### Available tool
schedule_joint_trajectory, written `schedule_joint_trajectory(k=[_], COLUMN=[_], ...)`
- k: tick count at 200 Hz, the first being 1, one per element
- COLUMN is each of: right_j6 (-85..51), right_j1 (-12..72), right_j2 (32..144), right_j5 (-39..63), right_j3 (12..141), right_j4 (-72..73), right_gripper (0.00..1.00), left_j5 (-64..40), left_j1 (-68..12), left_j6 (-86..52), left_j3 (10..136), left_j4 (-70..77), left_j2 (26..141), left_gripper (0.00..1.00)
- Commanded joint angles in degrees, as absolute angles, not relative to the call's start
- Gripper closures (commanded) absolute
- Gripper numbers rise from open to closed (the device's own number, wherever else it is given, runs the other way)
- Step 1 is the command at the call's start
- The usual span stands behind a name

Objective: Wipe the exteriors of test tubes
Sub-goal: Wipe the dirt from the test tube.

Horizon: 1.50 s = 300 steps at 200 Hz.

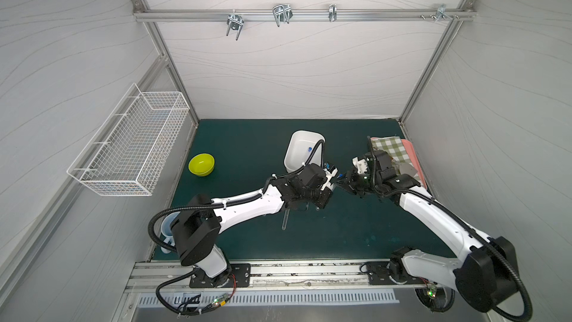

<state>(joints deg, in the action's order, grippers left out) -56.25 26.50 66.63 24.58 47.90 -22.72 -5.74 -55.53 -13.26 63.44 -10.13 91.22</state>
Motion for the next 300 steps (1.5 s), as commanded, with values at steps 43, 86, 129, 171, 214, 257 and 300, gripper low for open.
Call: schedule_joint_trajectory(k=[43, 86, 129, 171, 214, 257, 300], right_j6=[-56.7, -54.9, -54.3, -53.7, -55.1, -56.0, -56.3], right_j1=[24.3, 21.4, 20.7, 21.2, 24.1, 24.1, 24.2], right_j2=[67.4, 69.1, 69.4, 69.0, 68.8, 68.8, 69.2], right_j5=[24.6, 25.7, 26.1, 27.4, 27.4, 26.9, 27.0], right_j3=[50.1, 53.4, 53.3, 53.6, 52.0, 51.5, 51.6], right_j4=[-22.2, -22.9, -23.0, -23.4, -22.1, -20.9, -20.2], right_gripper=[0.93, 0.93, 0.93, 0.93, 0.93, 0.93, 0.93], left_j5=[-6.1, -7.3, -6.3, -6.3, -7.6, -11.3, -11.7], left_j1=[-55.5, -55.5, -55.6, -55.7, -56.7, -57.4, -57.5], left_j6=[-13.2, -14.9, -14.1, -12.1, -8.3, -7.4, -7.0], left_j3=[65.7, 63.2, 62.8, 63.3, 66.6, 65.9, 66.2], left_j4=[-8.8, -7.9, -9.2, -10.6, -14.1, -14.6, -14.6], left_j2=[91.1, 90.5, 89.2, 89.3, 90.5, 90.6, 90.4], left_gripper=[0.77, 0.80, 0.80, 0.80, 0.77, 0.69, 0.66])
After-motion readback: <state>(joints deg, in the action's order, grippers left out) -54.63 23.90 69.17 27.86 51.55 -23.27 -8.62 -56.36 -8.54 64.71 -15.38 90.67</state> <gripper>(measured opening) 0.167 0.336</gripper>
